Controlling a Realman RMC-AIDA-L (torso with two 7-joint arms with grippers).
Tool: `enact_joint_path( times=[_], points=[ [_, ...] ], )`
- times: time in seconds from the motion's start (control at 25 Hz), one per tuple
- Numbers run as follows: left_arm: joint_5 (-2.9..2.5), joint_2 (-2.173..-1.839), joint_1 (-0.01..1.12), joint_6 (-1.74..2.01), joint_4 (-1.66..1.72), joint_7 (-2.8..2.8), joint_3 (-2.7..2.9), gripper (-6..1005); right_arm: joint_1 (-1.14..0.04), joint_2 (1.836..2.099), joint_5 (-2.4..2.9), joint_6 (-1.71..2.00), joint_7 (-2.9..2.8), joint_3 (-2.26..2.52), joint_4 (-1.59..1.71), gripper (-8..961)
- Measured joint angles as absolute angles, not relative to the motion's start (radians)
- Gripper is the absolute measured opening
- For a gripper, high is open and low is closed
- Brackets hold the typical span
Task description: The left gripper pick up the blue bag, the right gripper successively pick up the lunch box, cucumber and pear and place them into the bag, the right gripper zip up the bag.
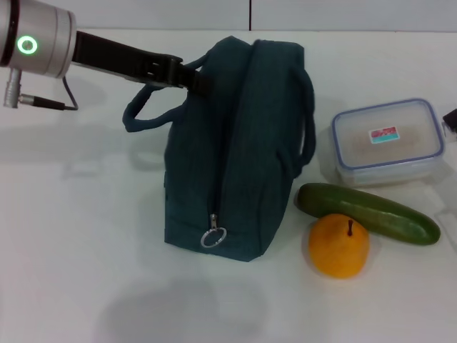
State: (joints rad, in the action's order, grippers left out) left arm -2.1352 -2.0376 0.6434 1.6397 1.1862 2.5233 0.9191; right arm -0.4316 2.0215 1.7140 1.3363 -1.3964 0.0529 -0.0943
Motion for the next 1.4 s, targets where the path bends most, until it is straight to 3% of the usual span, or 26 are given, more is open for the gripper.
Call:
enact_joint_path(
  times=[1.4],
  points=[
    [-2.073,-2.027,0.693,1.623,1.177,2.566,0.871,53,-0.391,2.017,1.656,1.518,-1.404,0.049,-0.064,95]
  ],
)
